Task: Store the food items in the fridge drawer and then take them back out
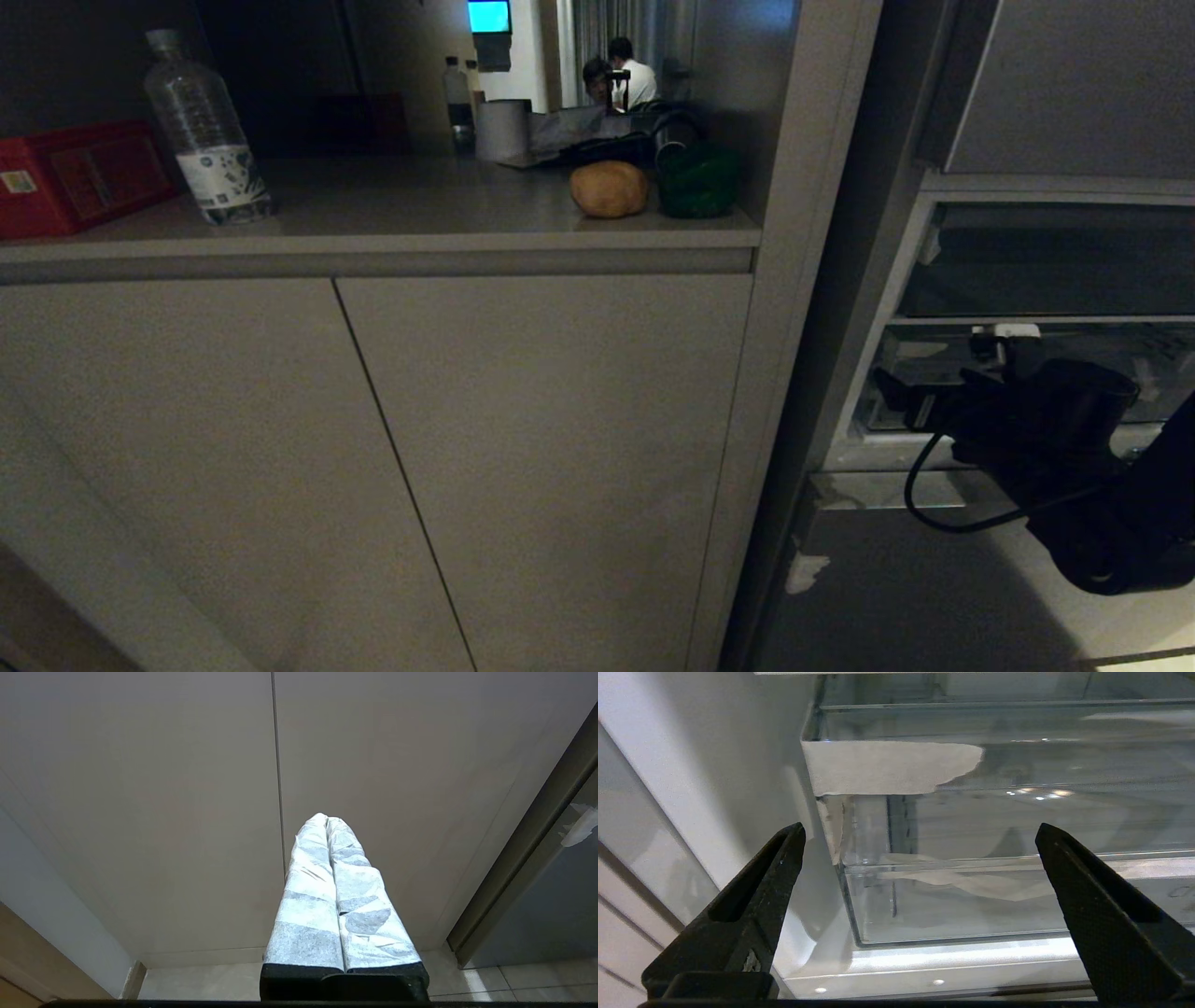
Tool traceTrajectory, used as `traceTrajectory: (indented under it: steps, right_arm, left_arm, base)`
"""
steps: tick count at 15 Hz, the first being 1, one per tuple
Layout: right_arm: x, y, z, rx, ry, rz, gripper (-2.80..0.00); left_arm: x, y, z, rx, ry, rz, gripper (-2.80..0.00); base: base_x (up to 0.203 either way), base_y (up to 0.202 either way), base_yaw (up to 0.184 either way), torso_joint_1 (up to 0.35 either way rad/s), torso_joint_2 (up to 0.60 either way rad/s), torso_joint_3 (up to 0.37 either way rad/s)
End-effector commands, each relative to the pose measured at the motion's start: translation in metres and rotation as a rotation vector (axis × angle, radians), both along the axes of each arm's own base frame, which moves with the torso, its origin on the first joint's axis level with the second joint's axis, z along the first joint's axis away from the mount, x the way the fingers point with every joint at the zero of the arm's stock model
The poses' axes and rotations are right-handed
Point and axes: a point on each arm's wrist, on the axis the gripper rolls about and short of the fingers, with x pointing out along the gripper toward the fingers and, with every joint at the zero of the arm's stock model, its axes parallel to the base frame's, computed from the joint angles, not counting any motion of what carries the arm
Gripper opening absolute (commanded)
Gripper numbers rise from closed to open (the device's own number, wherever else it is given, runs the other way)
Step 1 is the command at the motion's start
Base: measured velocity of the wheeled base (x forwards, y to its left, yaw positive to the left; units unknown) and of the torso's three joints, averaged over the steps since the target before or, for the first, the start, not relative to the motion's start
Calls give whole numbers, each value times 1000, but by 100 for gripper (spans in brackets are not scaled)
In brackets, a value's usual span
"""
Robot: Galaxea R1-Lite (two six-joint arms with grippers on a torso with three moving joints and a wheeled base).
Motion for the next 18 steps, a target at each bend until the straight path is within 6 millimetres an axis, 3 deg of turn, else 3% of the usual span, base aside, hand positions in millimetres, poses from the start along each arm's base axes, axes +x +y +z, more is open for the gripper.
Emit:
traceTrajectory:
  steps: [1, 8, 9, 18]
  right_arm:
    - [0, 3, -1, 0, -4, 9, 0]
    - [1, 10, 0, 3, -7, 30, 0]
    - [1, 10, 0, 3, -7, 31, -280]
    - [2, 21, -1, 5, -4, 56, -280]
  left_arm:
    - [0, 0, 0, 0, 0, 0, -280]
    - [0, 0, 0, 0, 0, 0, -280]
    - [0, 0, 0, 0, 0, 0, -280]
    - [0, 0, 0, 0, 0, 0, -280]
  base:
    - [0, 0, 0, 0, 0, 0]
    - [0, 0, 0, 0, 0, 0]
    - [0, 0, 0, 0, 0, 0]
    - [0, 0, 0, 0, 0, 0]
